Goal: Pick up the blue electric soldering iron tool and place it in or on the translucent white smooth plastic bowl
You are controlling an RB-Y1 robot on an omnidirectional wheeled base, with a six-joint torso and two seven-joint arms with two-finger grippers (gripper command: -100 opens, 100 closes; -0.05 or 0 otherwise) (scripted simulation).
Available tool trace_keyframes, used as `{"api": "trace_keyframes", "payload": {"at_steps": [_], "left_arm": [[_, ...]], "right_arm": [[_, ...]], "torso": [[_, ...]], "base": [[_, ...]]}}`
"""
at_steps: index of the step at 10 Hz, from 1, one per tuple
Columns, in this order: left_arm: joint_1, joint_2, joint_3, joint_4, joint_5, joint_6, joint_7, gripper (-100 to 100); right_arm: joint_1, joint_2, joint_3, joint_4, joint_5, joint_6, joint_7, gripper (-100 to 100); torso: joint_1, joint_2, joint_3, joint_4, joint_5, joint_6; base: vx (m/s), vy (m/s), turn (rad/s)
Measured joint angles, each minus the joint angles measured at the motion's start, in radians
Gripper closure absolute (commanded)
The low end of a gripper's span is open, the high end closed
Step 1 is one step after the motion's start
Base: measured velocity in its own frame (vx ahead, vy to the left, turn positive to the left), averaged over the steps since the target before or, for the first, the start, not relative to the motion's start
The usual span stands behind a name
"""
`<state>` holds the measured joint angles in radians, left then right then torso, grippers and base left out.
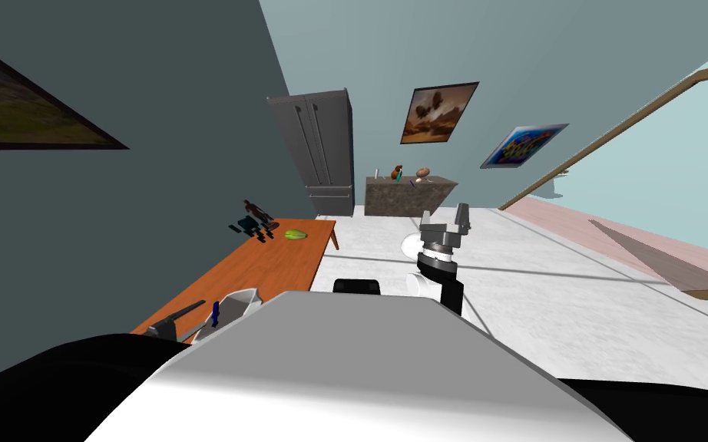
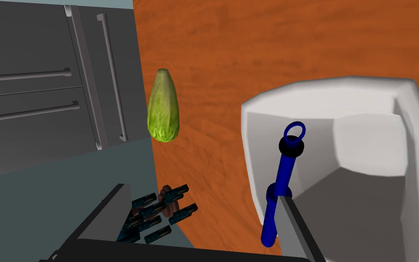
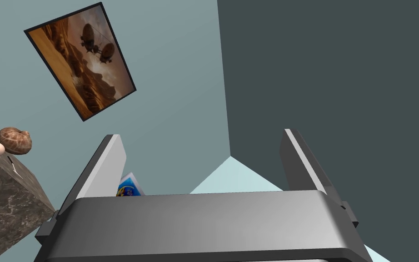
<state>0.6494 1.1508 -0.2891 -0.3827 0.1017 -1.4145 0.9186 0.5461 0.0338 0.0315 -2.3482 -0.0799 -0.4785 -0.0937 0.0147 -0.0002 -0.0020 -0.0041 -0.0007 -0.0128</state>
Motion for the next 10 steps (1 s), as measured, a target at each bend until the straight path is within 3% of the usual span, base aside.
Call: {"api": "trace_keyframes", "payload": {"at_steps": [1,2,4,5,10], "left_arm": [[-0.022,0.014,-0.009,0.053,-0.005,-0.040,0.018,-100],[0.048,0.043,0.014,-0.036,0.022,-0.018,0.018,-100],[0.035,0.043,0.010,-0.019,0.018,-0.019,0.019,-100],[0.033,0.042,0.010,-0.016,0.018,-0.022,0.020,0],[0.034,0.042,0.010,-0.017,0.018,-0.022,0.020,0]], "right_arm": [[0.000,0.000,0.000,0.000,0.000,0.000,0.000,0],[0.000,0.000,0.000,0.000,0.000,0.000,0.000,0],[0.000,0.000,0.000,0.000,0.000,0.000,0.000,0],[0.000,0.000,0.000,0.000,0.000,0.000,0.000,0],[0.000,0.000,0.000,0.000,0.000,0.000,0.000,0]], "torso": [[-0.001,0.000,0.000,0.000,0.000,0.000],[0.000,0.001,0.000,0.000,0.000,0.000],[0.005,0.002,0.001,0.000,0.001,0.000],[0.005,0.002,0.001,0.001,0.001,0.000],[0.005,0.003,0.001,0.001,0.001,0.000]], "base": [[0.024,-0.064,0.021],[0.009,-0.025,0.002],[0.000,0.000,0.000],[0.000,0.000,0.000],[0.000,0.000,0.000]]}}
